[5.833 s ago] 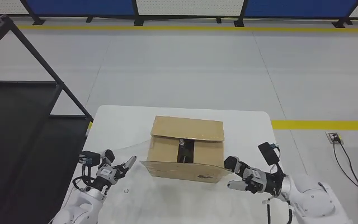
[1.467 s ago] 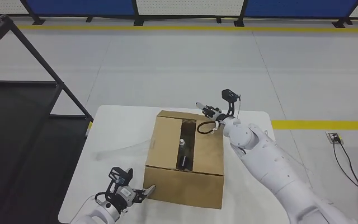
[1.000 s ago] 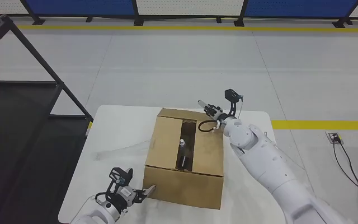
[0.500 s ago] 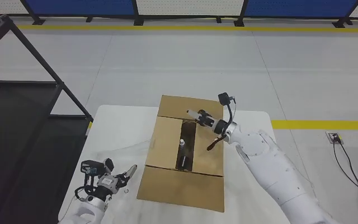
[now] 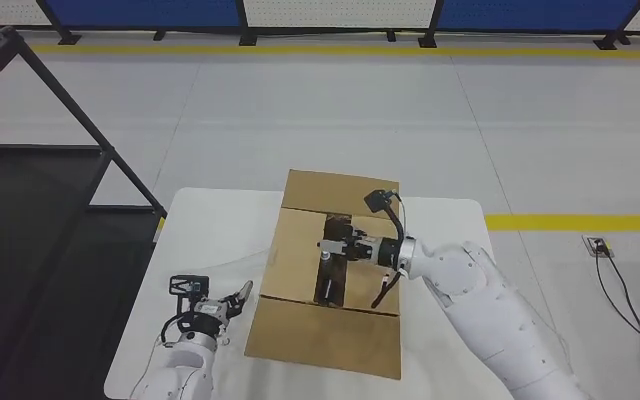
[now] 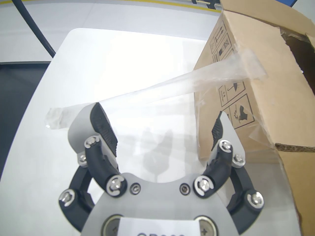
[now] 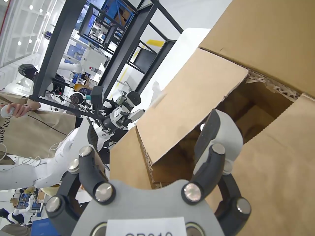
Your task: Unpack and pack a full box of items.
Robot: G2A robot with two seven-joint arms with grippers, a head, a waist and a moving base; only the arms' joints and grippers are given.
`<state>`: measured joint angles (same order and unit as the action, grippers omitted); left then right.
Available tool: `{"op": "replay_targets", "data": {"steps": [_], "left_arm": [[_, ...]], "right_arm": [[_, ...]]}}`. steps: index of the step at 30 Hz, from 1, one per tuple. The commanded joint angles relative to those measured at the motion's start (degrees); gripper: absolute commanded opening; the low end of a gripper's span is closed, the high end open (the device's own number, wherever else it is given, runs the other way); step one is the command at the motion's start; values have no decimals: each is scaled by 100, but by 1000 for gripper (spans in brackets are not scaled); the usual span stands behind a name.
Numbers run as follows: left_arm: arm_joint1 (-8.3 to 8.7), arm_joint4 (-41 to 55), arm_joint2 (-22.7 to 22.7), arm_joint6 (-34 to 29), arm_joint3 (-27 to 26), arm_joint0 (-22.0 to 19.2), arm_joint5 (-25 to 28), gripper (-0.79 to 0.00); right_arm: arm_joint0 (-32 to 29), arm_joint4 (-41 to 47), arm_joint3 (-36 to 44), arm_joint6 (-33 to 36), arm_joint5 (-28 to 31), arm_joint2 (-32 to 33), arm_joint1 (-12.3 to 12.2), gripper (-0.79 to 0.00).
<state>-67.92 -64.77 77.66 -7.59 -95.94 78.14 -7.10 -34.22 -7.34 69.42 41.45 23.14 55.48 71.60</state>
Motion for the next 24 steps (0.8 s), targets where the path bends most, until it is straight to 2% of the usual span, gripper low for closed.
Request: {"op": "replay_targets", "data": {"steps": [1,13,24], "left_arm": [[-15,-81,-98,6,65,-59,66,0],[-50,-181,-191,152,42,7,432,0],[-48,-271,-138,227,-107,214,797,0]], "right_arm": [[-91,-70,52,-72,-107,-8,-3,0],[202,307,-272,917,-306,-409,126,0],[591,692,-917,1332,-615,-710,306,0]]}}
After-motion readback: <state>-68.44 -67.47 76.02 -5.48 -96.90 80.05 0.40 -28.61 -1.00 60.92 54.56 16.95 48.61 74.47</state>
